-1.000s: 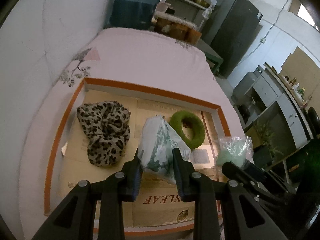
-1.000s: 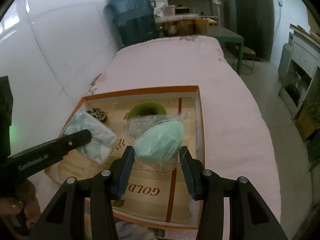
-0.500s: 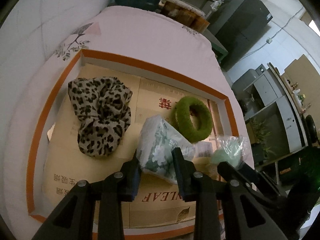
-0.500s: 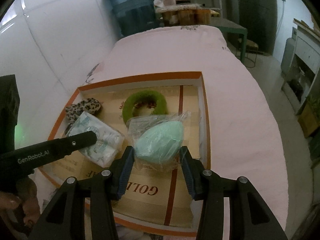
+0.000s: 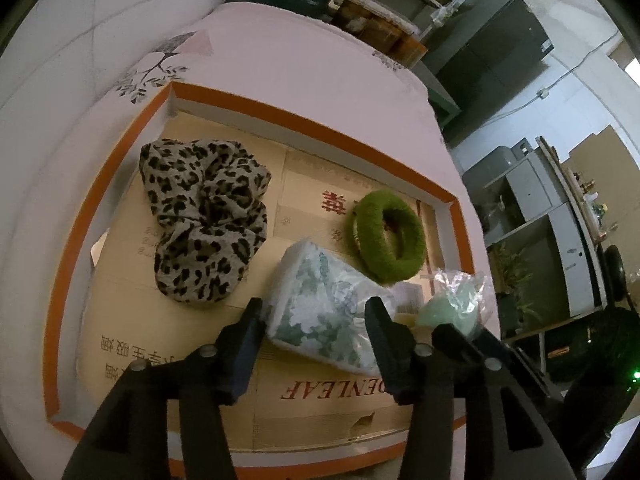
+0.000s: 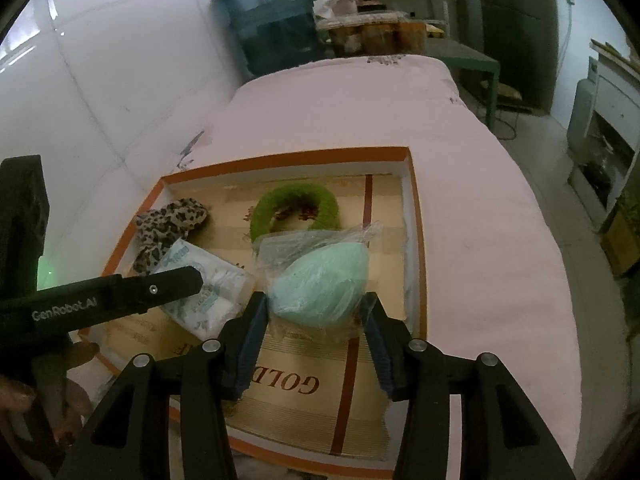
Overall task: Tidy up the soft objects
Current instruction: 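Carry both items into the tray box beside the scrunchie and ring, then open both tools to release the items and withdraw from the tray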
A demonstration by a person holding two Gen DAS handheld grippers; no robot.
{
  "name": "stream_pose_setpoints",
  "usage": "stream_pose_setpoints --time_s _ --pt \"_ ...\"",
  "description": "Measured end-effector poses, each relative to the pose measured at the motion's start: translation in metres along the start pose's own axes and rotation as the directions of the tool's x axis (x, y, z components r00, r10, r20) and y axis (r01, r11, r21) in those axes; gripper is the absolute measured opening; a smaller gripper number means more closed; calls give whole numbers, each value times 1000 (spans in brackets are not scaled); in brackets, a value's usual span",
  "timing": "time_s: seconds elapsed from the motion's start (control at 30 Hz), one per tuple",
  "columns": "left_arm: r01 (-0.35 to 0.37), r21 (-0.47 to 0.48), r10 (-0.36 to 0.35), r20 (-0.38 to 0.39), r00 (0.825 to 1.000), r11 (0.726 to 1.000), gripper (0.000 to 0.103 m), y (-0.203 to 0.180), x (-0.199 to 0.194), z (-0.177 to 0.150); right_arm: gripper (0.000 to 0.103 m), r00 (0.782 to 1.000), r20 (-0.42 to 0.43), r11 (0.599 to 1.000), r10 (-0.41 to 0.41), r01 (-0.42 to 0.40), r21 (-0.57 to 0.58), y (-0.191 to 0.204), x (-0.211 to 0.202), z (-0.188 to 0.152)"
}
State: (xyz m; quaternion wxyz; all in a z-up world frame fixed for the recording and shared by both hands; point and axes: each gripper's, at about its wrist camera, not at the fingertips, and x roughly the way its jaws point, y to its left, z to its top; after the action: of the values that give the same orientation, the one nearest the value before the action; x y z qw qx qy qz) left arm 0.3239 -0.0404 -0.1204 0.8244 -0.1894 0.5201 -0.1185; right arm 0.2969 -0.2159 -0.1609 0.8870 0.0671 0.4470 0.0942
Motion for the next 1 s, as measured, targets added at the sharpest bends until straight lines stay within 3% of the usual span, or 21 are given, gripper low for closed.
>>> stream_pose_setpoints --time_s 0.17,0.37,0.7,1.0 --pt "14 -3 -14 31 999 1000 58 0 -9 -2 52 1000 3 1000 8 -8 4 0 -2 -1" --pt "29 -13 -29 65 997 999 58 1 -21 -1 60 1000 22 1000 14 -14 14 -1 -6 -1" --pt "46 -2 -45 109 993 999 58 -4 -42 -6 61 999 46 1000 16 -17 23 -1 -20 -3" --pt "3 48 -11 160 987 999 58 -13 -63 -14 61 998 62 1000 17 -19 22 5 -38 -9"
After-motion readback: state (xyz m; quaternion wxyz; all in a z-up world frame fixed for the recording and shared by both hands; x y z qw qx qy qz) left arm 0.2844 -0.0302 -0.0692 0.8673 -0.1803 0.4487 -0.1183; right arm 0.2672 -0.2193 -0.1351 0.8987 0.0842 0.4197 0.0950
